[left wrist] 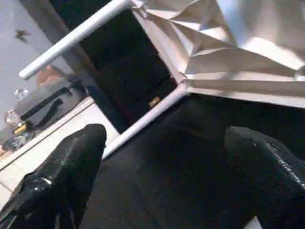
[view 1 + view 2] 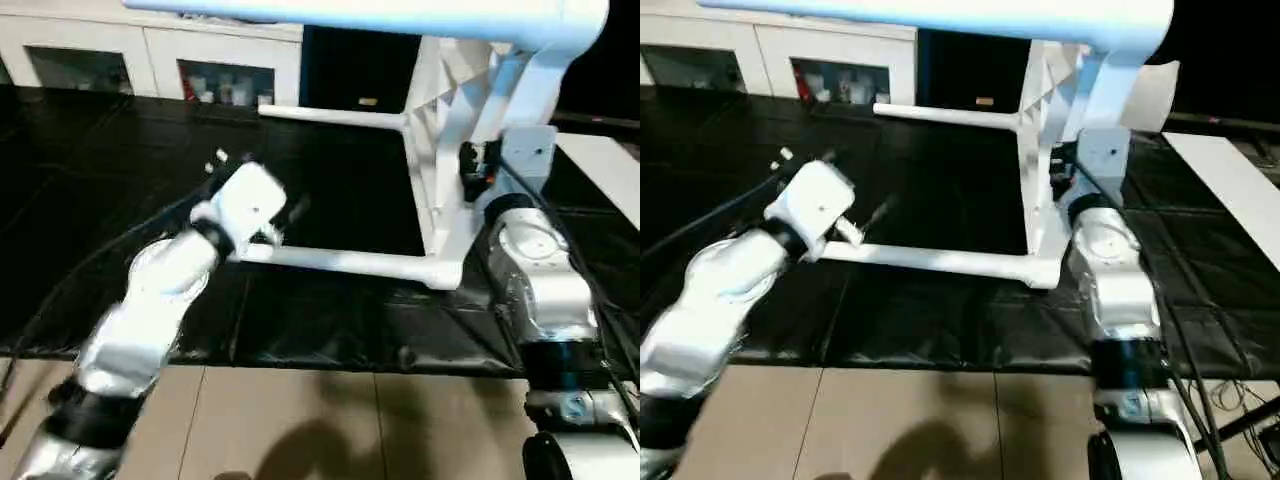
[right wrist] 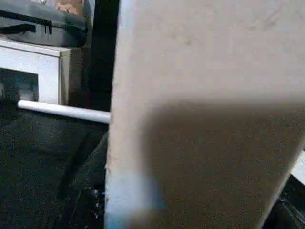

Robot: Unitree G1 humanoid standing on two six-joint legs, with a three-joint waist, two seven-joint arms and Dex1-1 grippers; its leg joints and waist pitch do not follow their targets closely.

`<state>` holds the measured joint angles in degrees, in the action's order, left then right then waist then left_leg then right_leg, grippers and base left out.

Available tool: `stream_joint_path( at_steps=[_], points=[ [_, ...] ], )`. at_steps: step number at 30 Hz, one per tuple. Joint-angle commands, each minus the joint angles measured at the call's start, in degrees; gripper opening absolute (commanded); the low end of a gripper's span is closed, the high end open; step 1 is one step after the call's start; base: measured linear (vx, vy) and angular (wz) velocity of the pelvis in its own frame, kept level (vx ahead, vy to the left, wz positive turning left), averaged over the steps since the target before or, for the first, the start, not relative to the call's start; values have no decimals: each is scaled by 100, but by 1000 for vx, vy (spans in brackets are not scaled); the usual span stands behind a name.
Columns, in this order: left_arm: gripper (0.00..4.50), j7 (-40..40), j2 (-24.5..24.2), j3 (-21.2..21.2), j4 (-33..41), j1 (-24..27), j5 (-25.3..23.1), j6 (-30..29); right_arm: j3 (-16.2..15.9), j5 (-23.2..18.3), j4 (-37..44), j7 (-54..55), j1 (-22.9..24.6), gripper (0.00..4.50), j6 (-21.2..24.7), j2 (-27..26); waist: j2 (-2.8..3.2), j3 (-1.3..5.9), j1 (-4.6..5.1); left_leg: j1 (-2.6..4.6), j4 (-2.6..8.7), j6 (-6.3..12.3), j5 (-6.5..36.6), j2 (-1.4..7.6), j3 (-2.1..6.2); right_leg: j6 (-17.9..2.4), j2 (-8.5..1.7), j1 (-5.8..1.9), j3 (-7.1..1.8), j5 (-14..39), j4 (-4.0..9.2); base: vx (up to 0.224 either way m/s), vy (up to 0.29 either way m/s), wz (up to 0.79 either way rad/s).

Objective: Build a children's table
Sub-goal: Flip table

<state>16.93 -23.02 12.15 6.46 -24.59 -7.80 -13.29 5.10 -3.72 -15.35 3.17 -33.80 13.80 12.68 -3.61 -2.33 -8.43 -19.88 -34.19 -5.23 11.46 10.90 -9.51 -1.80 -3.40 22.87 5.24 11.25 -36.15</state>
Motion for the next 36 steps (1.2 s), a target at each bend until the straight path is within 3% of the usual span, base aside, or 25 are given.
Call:
stream_joint_path(
  at_steps=[1, 2, 4, 10, 12, 13, 15, 20, 21, 22, 24, 25, 27, 30, 36],
  points=[
    [450, -305, 123, -8, -390, -126, -136, 340, -29, 299, -652, 62, 132, 235, 54, 45, 52, 286, 20, 16, 419, -239, 1133, 149, 62, -84, -462, -265, -347, 1584, 519, 0, 0, 0],
    [450, -355, 187, 6, -617, -214, -158, 562, -50, 314, -815, 44, 118, 235, -22, 46, -3, 288, 16, 13, 423, -222, 1161, 159, 68, -33, -468, -272, -340, 1717, 530, 0, 0, 0],
    [450, -297, 200, 69, -805, -323, -193, 764, -62, 302, -966, 21, 114, 235, -64, 40, 25, 292, 0, 29, 423, -203, 1194, 157, 77, 17, -480, -246, -337, 1868, 546, 0, 0, 0],
    [450, -155, 172, 150, -964, -512, -297, 891, 3, 251, -1404, 127, 61, 235, -199, -33, 16, 284, 14, 41, 443, -244, 1438, 180, 99, -80, -499, -229, -328, 1915, 540, 0, 0, 0],
    [450, -102, 97, 212, -1021, -508, -371, 992, -4, 216, -1529, 75, 50, 235, -223, -62, 19, 259, 19, 72, 458, -240, 1661, 181, 105, -32, -505, -206, -325, 2253, 581, 0, 0, 0],
    [450, -100, 91, 216, -1026, -506, -378, 1001, -4, 211, -1537, 71, 49, 235, -225, -65, -21, 245, 24, 81, 461, -228, 1744, 177, 105, 3, -508, -199, -316, 2417, 609, 0, 0, 0],
    [450, -64, 74, 229, -1177, -414, -398, 1221, 14, 133, -1630, -32, 46, 235, -311, -118, 6, 243, 22, 130, 467, -227, 1979, 169, 126, 128, -535, -178, -298, 2923, 674, 0, 0, 0],
    [450, 76, 127, 165, -1003, -223, -238, 1190, -23, 92, -1586, -190, 50, 278, -457, -101, -8, 280, 36, 94, 492, -258, 1842, 206, 144, -60, -528, -209, -312, 2311, 589, 0, 0, 0],
    [450, 121, 138, 153, -915, -179, -182, 1131, -97, 180, -1560, -194, 53, 288, -467, -54, 10, 285, 29, 102, 489, -265, 1815, 208, 139, -140, -530, -207, -319, 2170, 588, 0, 0, 0],
    [450, 208, 143, 155, -790, -117, -100, 1056, -218, 320, -1518, -218, 69, 288, -544, 20, -16, 305, 24, 75, 480, -290, 1672, 217, 138, -259, -540, -238, -327, 1830, 537, 0, 0, 0],
    [450, 291, 138, 170, -682, -61, -38, 1000, -291, 397, -1467, -244, 89, 299, -595, 64, -59, 351, 5, 6, 438, -239, 1159, 206, 117, -411, -525, -298, -340, 1099, 427, 0, 0, 0],
    [450, 375, 123, 192, -581, 14, 9, 955, -313, 411, -1404, -271, 111, 299, -587, 71, -82, 396, -10, -63, 386, -166, 576, 190, 101, -522, -507, -343, -351, 349, 316, 0, 0, 0],
    [450, 520, 132, 197, -413, 172, 119, 872, -286, 357, -1261, -340, 178, 299, -561, 22, -54, 371, 2, -97, 358, -38, 217, 163, 73, -604, -465, -318, -351, -197, 276, 0, 0, 0],
    [450, 602, 128, 193, -307, 256, 171, 815, -258, 326, -1207, -349, 223, 299, -573, -26, -49, 339, 9, -73, 377, -25, 430, 182, 51, -538, -480, -310, -348, 224, 342, 0, 0, 0],
    [450, 723, 68, 83, -137, 178, 261, 678, -313, 536, -1550, -3, 151, 299, -804, -73, -26, 290, 28, -15, 426, -184, 981, 195, 54, -424, -479, -268, -345, 1000, 432, 0, 0, 0]
  ],
)
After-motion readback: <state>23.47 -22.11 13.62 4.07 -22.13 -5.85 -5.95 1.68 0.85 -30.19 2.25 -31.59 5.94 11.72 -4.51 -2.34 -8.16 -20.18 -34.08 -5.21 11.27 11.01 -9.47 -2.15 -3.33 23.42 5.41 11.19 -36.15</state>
